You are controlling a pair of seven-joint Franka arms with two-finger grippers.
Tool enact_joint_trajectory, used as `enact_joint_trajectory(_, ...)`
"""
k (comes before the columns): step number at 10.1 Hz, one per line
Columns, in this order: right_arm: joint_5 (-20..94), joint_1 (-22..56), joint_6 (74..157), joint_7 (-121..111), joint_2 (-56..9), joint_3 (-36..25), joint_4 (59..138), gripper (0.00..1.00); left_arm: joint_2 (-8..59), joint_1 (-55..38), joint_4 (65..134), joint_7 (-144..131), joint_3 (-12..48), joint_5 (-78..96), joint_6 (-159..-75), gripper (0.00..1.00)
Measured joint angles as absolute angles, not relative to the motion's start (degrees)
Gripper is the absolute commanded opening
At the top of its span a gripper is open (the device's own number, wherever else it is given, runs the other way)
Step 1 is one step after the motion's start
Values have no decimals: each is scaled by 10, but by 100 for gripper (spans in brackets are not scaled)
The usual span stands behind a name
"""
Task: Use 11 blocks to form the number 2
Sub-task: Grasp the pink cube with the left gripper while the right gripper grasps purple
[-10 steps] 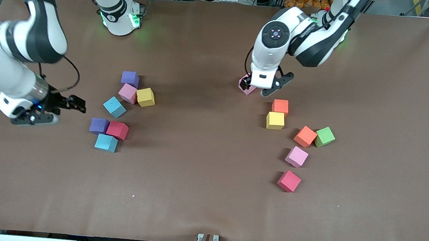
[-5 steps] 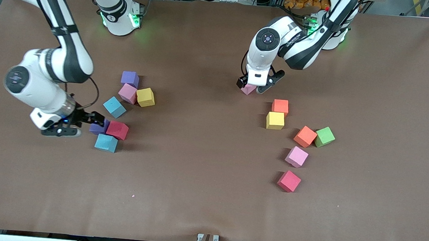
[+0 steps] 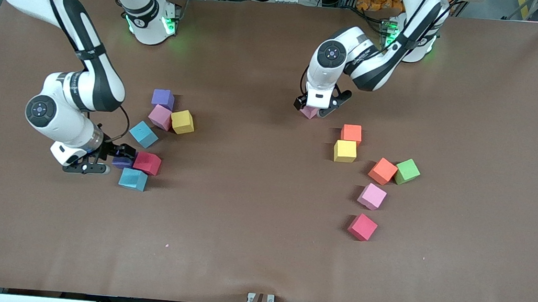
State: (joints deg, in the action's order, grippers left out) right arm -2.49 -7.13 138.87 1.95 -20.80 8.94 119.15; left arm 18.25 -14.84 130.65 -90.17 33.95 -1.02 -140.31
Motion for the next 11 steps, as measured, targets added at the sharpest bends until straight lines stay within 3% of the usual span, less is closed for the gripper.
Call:
enact_joint_trajectory(4, -25, -79, 1446, 19, -215, 89, 1230, 100, 209, -148, 1307, -902, 336, -14, -1410, 100)
enact_joint_trajectory(6, -26, -80, 1460, 19, -224, 89, 1238, 100, 219, -148, 1307, -902, 330, -41, -1413, 40)
enact_joint_trajectory(8, -26, -84, 1461, 19, -226, 89, 1238, 100, 224, -150, 1305, -898, 328, -46, -1415, 2)
enact_joint_trajectory(11, -29, -84, 1472, 19, -238, 89, 1238, 98, 229, -195, 1288, -874, 301, -50, -1414, 0)
